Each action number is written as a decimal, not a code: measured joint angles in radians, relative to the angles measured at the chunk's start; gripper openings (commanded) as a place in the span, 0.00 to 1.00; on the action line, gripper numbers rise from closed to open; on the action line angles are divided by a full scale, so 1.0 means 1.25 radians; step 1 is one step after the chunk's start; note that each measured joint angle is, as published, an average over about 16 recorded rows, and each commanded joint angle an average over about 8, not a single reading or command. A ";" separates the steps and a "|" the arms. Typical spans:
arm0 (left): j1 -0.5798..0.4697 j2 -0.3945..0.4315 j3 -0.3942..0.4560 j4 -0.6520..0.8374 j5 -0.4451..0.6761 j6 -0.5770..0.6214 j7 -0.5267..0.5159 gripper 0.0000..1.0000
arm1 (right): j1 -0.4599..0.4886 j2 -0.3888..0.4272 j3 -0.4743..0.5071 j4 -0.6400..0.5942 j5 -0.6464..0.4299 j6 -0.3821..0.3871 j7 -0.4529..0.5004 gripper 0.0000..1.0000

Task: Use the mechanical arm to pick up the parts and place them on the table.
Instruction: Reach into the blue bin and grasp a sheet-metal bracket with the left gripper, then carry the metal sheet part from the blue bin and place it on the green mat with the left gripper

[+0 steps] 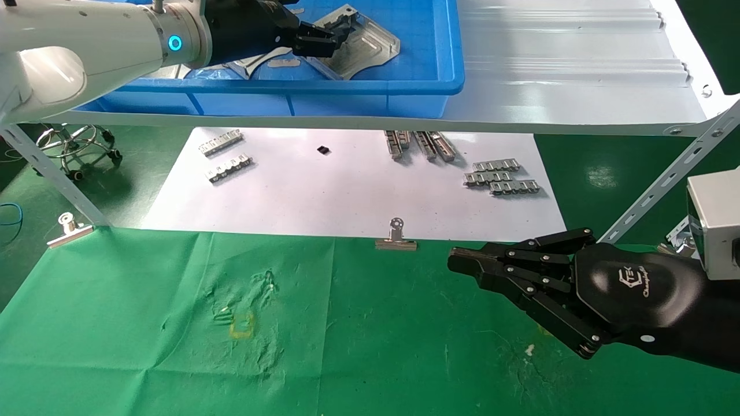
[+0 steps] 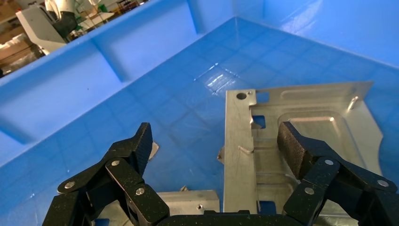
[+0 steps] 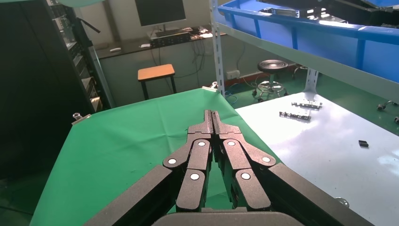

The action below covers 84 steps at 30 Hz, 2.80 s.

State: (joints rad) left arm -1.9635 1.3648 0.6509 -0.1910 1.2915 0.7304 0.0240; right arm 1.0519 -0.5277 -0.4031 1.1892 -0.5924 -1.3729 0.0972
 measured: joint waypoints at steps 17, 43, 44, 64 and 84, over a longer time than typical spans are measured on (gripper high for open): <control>0.005 -0.001 0.074 -0.025 -0.039 -0.041 -0.042 0.00 | 0.000 0.000 0.000 0.000 0.000 0.000 0.000 0.00; -0.018 -0.004 0.142 -0.030 -0.124 -0.083 -0.045 0.00 | 0.000 0.000 0.000 0.000 0.000 0.000 0.000 0.00; -0.021 -0.005 0.142 -0.029 -0.129 -0.083 -0.043 0.00 | 0.000 0.000 0.000 0.000 0.000 0.000 0.000 0.00; -0.047 -0.126 0.090 0.009 -0.247 0.208 0.118 0.00 | 0.000 0.000 0.000 0.000 0.000 0.000 0.000 0.00; -0.034 -0.288 0.062 -0.016 -0.310 0.628 0.293 0.00 | 0.000 0.000 0.000 0.000 0.000 0.000 0.000 0.00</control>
State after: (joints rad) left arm -2.0056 1.0043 0.7284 -0.2112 0.9044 1.5158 0.3901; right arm 1.0519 -0.5277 -0.4031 1.1892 -0.5924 -1.3729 0.0972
